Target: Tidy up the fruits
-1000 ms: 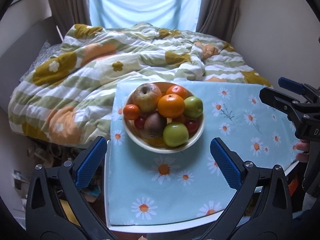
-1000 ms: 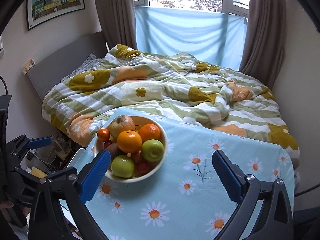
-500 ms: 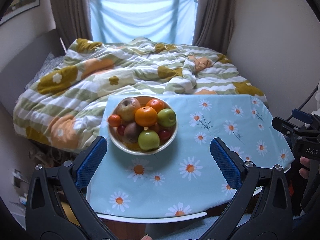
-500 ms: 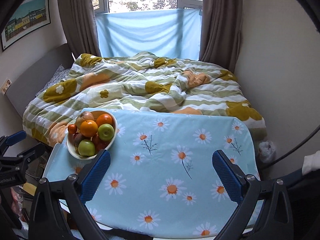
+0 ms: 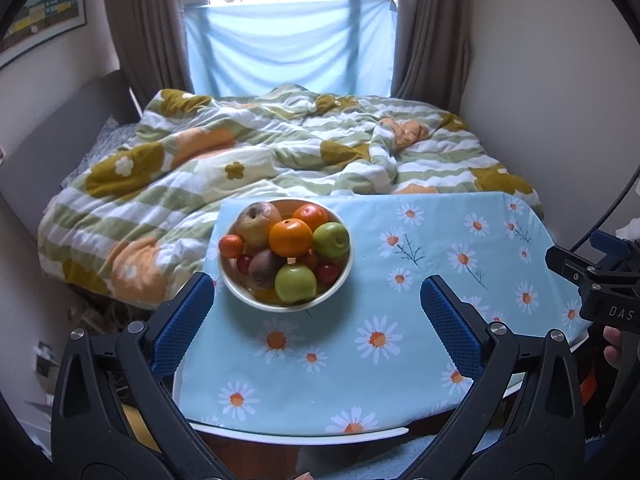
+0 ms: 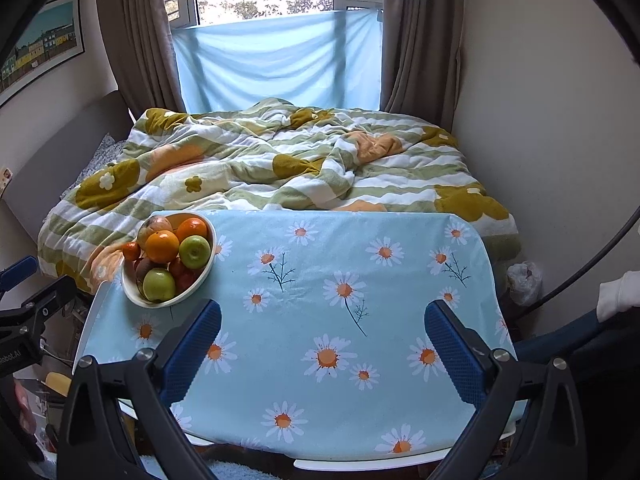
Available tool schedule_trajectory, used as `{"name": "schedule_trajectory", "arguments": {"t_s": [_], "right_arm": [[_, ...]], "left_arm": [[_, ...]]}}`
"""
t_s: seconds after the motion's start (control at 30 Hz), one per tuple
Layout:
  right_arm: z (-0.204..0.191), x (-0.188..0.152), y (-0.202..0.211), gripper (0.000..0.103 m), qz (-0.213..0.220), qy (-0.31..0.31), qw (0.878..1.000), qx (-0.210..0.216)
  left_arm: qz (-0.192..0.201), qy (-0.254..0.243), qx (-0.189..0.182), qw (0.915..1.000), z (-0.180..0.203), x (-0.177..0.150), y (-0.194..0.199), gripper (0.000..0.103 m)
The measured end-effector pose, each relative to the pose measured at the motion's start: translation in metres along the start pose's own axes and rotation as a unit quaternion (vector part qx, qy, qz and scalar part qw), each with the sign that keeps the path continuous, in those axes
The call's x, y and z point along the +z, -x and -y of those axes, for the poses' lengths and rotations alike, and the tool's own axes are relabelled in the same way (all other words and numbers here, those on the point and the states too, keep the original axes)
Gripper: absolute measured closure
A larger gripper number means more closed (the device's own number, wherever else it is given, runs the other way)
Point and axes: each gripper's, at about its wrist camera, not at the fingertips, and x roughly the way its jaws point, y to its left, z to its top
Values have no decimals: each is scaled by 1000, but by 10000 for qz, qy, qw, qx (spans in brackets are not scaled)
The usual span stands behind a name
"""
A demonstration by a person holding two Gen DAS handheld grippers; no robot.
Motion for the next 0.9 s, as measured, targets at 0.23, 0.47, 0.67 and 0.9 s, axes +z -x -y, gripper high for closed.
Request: {"name": "schedule_trajectory", "arguments": {"t_s": [0.23,0.47,0.67,0.9], "right_arm": [[0,0,0,2,9,-1,10000,-21],[1,0,1,2,26,-23,10000,-38],[2,-1,2,2,34,-2,10000,-56],[4,0,3,2,58,-19,10000,-65]], "left_arm": [[20,-2,9,10000,1,1,1,0],[37,10,5,10000,3,1,1,0],[40,25,-9,10000,4,1,1,0],[34,39,10,10000,5,2,2,0]]}}
